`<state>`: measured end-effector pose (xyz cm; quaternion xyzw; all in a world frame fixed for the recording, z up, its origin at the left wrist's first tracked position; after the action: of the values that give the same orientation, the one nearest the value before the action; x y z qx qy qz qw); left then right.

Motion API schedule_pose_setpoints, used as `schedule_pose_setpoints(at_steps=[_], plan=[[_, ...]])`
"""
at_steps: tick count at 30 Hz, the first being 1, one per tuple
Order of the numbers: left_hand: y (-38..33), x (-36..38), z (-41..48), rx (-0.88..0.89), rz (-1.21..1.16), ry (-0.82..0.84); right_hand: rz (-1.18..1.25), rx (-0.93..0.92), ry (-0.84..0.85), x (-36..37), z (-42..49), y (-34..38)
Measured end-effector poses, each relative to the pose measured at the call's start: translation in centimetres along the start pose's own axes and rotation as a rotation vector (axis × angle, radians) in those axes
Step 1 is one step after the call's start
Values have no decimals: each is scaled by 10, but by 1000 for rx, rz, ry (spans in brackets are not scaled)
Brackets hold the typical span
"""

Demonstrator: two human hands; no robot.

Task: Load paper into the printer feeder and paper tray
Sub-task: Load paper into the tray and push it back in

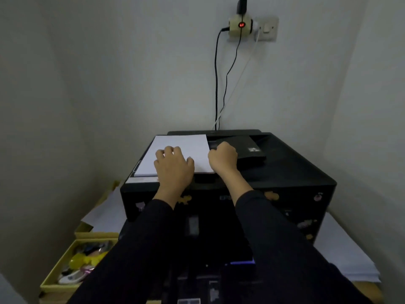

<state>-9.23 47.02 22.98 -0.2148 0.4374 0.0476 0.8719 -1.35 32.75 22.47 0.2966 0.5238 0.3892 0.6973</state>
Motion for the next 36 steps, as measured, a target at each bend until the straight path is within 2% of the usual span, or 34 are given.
schedule_pose_setpoints(at_steps=[6, 11, 14, 17, 20, 23, 26, 28, 30, 32, 33, 36], plan=[[12, 32, 33, -1, 112, 201, 66, 198, 89, 33, 46, -22], [17, 43, 44, -46, 164, 229, 169, 332, 235, 55, 64, -25], [19, 47, 50, -84, 149, 259, -23, 275, 372, 64, 69, -10], [24, 50, 54, -123, 102, 328, -56, 178, 344, 66, 76, 8], [31, 41, 62, -192, -49, 339, 3, 138, 296, 59, 80, 13], [45, 19, 77, -286, -176, 210, 102, 165, 237, 39, 87, 10], [73, 6, 87, -467, -360, 90, 128, 183, 257, 19, 90, 5], [84, 19, 87, -605, -723, 153, 124, 181, 296, 9, 89, 2], [79, 37, 79, -715, -1036, 342, 140, 165, 303, 1, 88, 2], [74, 46, 69, -769, -1079, 501, 163, 136, 286, -4, 85, 3], [74, 45, 70, -753, -1043, 493, 173, 114, 267, -5, 83, 7], [74, 23, 88, -593, -842, 205, 227, -10, 151, -7, 78, 28]])
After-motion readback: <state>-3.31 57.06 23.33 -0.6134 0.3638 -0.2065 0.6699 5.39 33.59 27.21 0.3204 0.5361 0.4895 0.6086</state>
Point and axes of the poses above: each hand's wrist, its own z-axis towards the middle knuckle, its own x-axis out of the palm, y = z × x, the point moved 9 cm from there along z, towards the middle knuckle, and after that the axes turned 1 degree about -y, right-handed, at the moved point
